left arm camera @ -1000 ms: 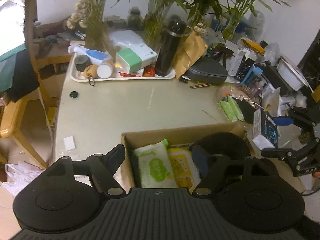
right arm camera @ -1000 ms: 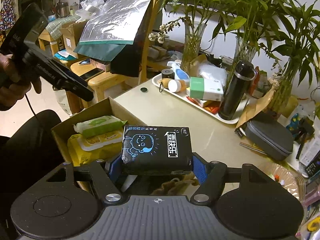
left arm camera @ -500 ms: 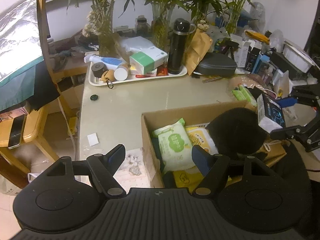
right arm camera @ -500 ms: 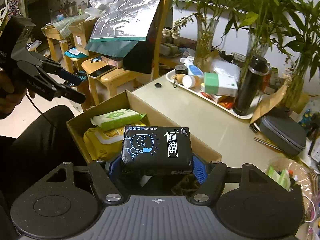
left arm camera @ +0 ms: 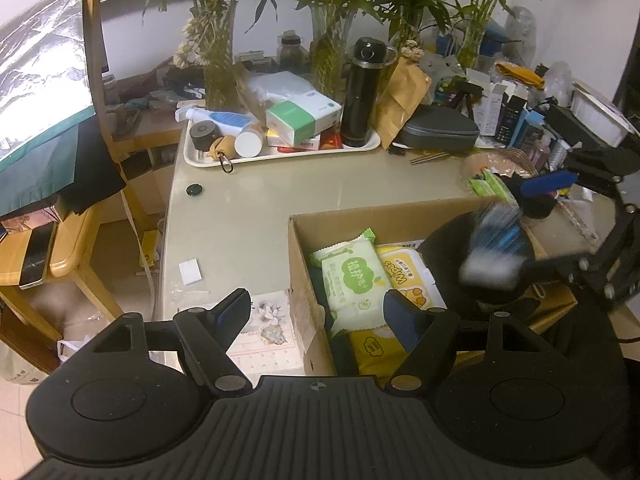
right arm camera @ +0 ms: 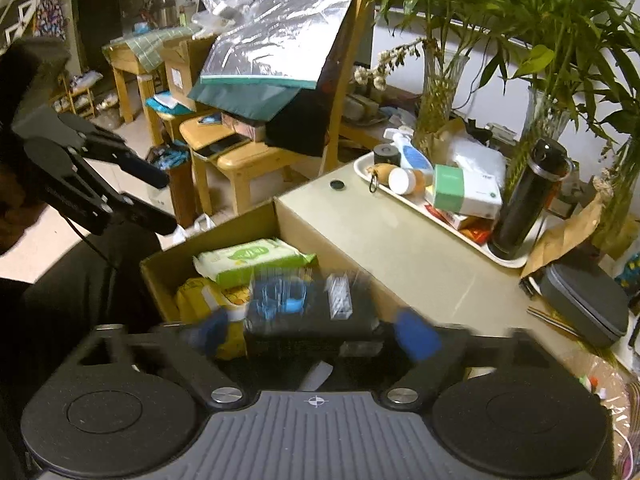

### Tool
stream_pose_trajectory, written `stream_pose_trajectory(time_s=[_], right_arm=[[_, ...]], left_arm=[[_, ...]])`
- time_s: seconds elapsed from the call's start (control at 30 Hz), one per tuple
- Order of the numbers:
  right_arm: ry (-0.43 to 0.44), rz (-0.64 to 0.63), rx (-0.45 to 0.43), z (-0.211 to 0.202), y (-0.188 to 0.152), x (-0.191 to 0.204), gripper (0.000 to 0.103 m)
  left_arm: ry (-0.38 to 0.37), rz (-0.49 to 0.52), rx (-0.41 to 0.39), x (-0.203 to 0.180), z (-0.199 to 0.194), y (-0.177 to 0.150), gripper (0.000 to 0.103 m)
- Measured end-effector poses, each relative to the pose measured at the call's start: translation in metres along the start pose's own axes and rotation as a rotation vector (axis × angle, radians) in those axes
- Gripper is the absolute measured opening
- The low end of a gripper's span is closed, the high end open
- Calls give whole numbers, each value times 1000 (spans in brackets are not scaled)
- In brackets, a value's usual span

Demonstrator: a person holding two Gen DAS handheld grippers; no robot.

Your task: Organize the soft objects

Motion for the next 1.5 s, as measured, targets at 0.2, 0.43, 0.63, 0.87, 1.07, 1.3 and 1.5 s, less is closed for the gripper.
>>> stream_pose_trajectory(time_s=[0.2,0.43,0.63,0.87,1.07,1.3,1.5], right_arm=[[-66,10,-23,3,-6,-3,103],[-198,125,-83,-17,-16,2,103],[-323,188,-95,-32,-29,15,103],[-455,322,-65,-42,-49,15,103],[-489,428,-1,-39,-73,15,103],[-539,507,75,-38,-94,19,103],[-548,529,113,-35,-103,25,103]], left_arm=[[4,5,-1,-1,0,-2,73],[0,2,-26,-8,-9,-9,74],[25,-13,-62,-14,-22,-15,101],[107,-21,-82,-20,-31,-23,103],[158,-30,-69,-23,-29,-36,103],[222,22,-34,-29,-25,-51,103],[202,-10,19,-33,-20,-61,103]])
Point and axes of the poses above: each gripper's, at about its wrist camera, not at the fingertips, and z roughly the way its jaws point, x to its left, y to its top, the point moved 10 cm from there along z, roughly the way its jaws point, and after that the axes turned 7 degrees about y, right-handed, at the moved point
